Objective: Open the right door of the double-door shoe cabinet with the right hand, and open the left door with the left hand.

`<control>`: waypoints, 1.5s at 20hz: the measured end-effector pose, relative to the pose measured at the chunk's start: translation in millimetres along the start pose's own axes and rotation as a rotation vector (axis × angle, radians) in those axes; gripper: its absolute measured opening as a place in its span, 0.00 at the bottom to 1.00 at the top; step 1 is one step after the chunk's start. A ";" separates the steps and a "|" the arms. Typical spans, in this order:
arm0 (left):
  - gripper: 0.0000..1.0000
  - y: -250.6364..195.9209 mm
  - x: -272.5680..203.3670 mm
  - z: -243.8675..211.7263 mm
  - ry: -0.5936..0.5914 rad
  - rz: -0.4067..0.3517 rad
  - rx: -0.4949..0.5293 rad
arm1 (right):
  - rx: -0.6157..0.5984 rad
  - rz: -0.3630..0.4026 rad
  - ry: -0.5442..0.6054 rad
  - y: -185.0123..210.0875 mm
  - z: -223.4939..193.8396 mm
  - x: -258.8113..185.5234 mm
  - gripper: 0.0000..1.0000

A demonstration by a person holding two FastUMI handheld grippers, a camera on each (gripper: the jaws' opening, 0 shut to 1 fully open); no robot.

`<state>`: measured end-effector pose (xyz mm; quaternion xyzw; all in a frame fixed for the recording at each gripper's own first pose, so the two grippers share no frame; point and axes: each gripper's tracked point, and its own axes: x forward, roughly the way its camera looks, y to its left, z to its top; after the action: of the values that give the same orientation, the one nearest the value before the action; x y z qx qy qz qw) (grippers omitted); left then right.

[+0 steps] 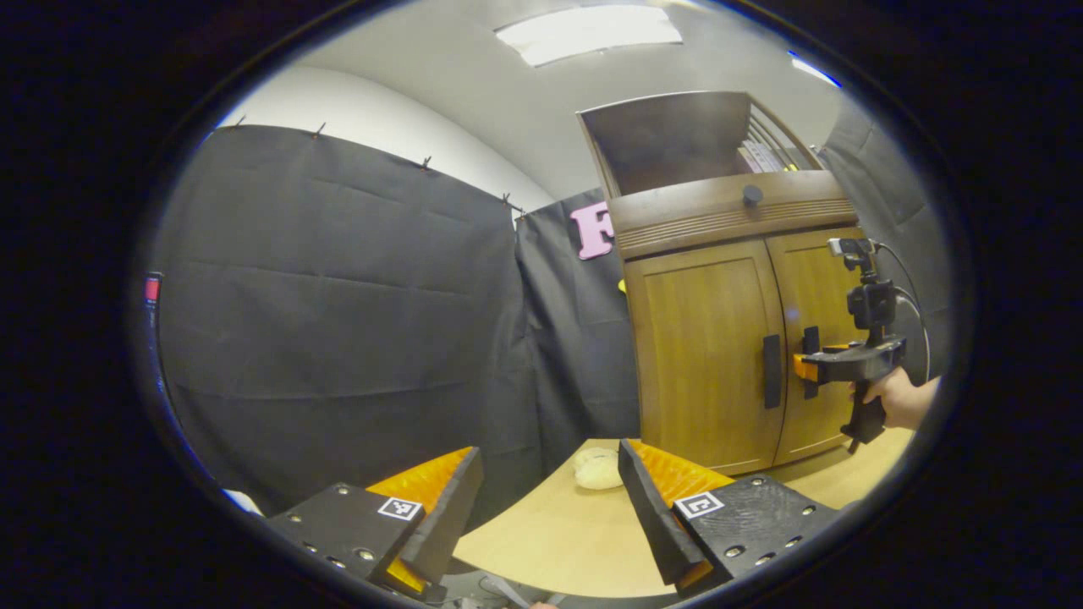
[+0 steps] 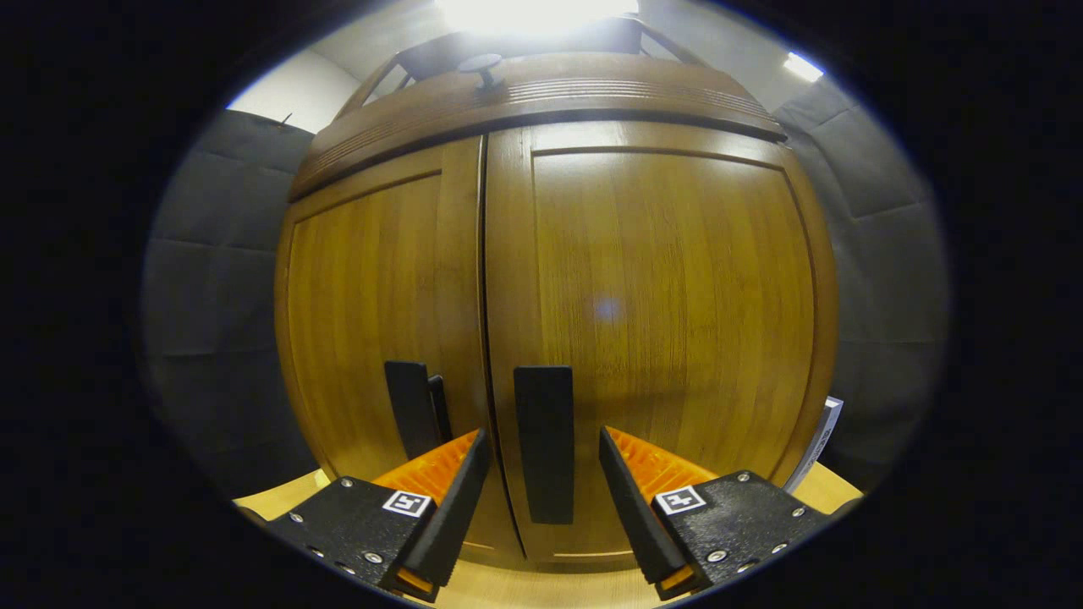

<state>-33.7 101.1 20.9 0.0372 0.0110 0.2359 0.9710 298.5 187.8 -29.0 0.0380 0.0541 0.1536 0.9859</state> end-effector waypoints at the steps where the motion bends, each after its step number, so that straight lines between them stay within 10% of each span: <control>1: 0.92 0.6 -0.9 0.3 -0.002 0.012 0.002 | 0.007 0.000 0.005 -0.5 -1.8 4.4 0.75; 9: 0.92 7.9 -11.0 1.8 -0.004 0.074 -0.011 | 0.023 -0.011 0.049 -0.5 -8.6 15.2 0.27; 30: 0.99 5.1 -41.7 10.0 -0.058 -0.009 -0.016 | 0.055 -0.006 0.059 -20.2 -6.3 -90.7 0.28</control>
<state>-72.7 85.9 31.4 0.0363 -0.0187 0.2306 0.9722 218.0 141.1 -28.5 0.0603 0.0872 0.1504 0.9829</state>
